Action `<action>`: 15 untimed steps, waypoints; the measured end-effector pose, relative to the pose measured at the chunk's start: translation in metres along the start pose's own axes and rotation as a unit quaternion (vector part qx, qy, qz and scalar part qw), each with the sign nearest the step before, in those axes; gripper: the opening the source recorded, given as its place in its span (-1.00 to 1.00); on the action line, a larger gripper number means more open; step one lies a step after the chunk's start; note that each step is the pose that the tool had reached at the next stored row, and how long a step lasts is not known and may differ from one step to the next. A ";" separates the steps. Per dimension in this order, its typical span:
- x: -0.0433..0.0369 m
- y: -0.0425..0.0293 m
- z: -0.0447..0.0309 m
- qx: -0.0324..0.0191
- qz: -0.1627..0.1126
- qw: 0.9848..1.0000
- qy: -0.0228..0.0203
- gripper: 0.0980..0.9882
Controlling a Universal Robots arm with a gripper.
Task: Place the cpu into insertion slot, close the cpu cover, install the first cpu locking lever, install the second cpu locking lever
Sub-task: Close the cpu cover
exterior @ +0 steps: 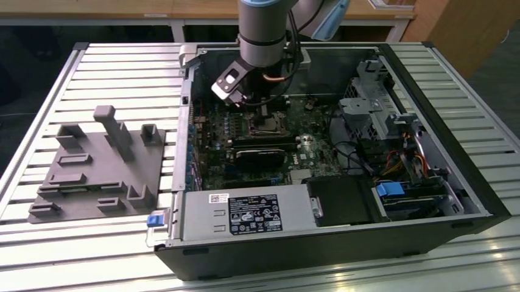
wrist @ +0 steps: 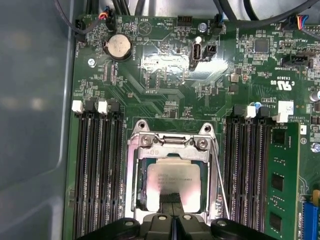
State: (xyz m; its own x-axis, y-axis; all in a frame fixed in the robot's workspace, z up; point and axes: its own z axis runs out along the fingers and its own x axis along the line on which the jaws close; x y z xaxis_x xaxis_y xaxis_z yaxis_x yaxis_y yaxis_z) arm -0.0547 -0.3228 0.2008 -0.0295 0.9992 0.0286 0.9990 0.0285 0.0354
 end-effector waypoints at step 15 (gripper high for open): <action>0.0001 0.0030 -0.0046 0.000 0.000 1.000 0.000 -0.98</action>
State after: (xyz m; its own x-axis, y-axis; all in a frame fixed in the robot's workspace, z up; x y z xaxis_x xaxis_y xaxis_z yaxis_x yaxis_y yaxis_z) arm -0.0519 -0.3227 0.2055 -0.0295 0.9992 0.0287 0.9990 0.0285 0.0354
